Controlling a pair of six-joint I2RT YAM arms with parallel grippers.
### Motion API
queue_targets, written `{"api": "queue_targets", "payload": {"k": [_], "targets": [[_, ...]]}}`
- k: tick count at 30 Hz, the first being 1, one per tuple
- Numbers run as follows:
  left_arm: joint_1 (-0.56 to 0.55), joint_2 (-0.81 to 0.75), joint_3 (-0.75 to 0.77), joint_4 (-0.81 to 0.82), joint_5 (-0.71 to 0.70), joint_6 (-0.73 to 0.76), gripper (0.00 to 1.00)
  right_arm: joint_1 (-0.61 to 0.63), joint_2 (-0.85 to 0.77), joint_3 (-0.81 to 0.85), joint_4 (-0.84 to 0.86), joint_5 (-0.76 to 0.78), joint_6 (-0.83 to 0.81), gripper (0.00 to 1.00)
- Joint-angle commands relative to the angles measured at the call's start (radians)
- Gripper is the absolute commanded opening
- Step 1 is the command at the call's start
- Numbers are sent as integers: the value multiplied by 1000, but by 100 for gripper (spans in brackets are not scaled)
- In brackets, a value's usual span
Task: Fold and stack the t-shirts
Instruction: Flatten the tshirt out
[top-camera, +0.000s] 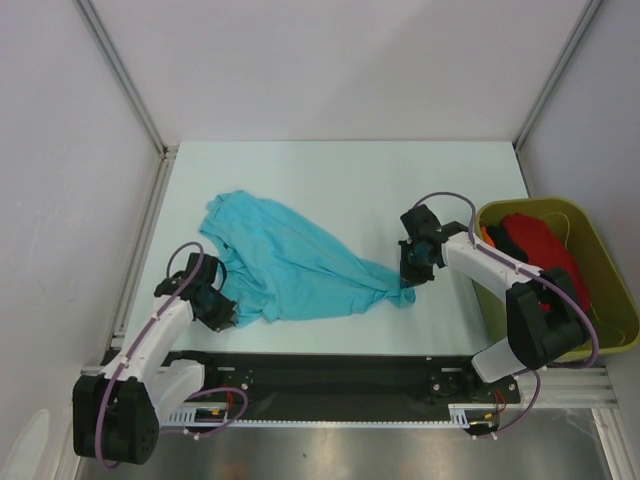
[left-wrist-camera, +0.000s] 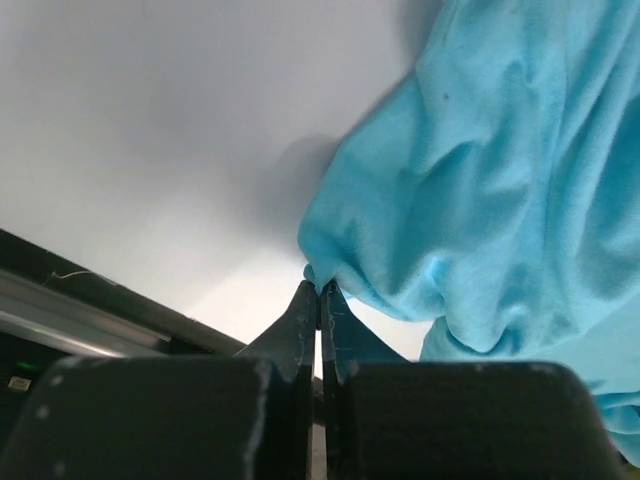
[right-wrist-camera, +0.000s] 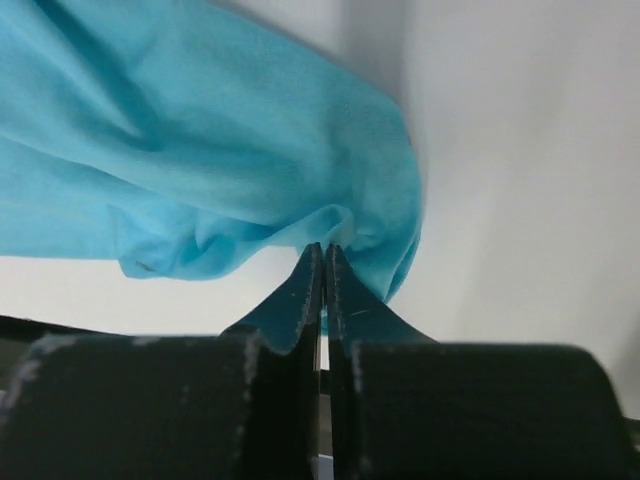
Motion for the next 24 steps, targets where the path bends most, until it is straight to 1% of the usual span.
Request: {"api": "queue_targets", "payload": {"k": [1, 4, 5, 6, 7, 8, 9, 10, 11, 12, 13, 14, 15, 16, 17, 18, 19, 20, 21, 22, 24], "targets": [[8, -59, 76, -54, -45, 29, 0, -4, -9, 84, -45, 64, -27, 0], [8, -105, 190, -108, -97, 81, 0, -14, -37, 173, -87, 208, -62, 0], [8, -117, 267, -112, -138, 105, 0, -23, -45, 194, -85, 236, -67, 0], [8, -126, 308, -114, -155, 118, 0, -48, -49, 244, -79, 247, -70, 0], [8, -134, 350, -116, -175, 132, 0, -54, -52, 262, -47, 273, -75, 0], [8, -141, 437, -114, -196, 161, 0, -56, -63, 274, -19, 290, -109, 0], [8, -142, 482, -111, -236, 176, 0, -59, -68, 283, 11, 297, -137, 0], [8, -139, 523, -96, -255, 194, 0, -59, -72, 300, 57, 340, -163, 0], [8, -125, 609, -84, -270, 243, 0, -60, -88, 300, 82, 368, -221, 0], [8, -116, 651, -59, -302, 276, 0, -69, -100, 297, 109, 391, -242, 0], [8, -109, 693, -42, -319, 311, 0, -97, -112, 291, 175, 382, -268, 0], [8, -100, 777, -30, -342, 372, 0, -109, -124, 295, 197, 374, -277, 0], [8, -82, 821, -19, -361, 404, 0, -116, -167, 300, 221, 367, -298, 0], [8, -73, 865, 4, -385, 437, 0, -120, -192, 303, 281, 345, -309, 0], [8, -62, 954, 15, -385, 496, 0, -122, -227, 299, 313, 327, -320, 0], [8, -47, 997, 24, -390, 521, 0, -120, -288, 295, 349, 310, -350, 0], [8, -43, 1036, 48, -382, 543, 0, -119, -327, 286, 434, 279, -364, 0], [8, -45, 1086, 76, -359, 599, 0, -108, -357, 280, 470, 282, -377, 0], [8, -51, 1102, 146, -320, 625, 0, -108, -384, 288, 491, 284, -378, 0], [8, -66, 1117, 180, -246, 645, 0, -108, -432, 303, 519, 273, -372, 0], [8, -73, 1188, 234, -166, 698, 0, -106, -470, 367, 524, 238, -374, 0]]}}
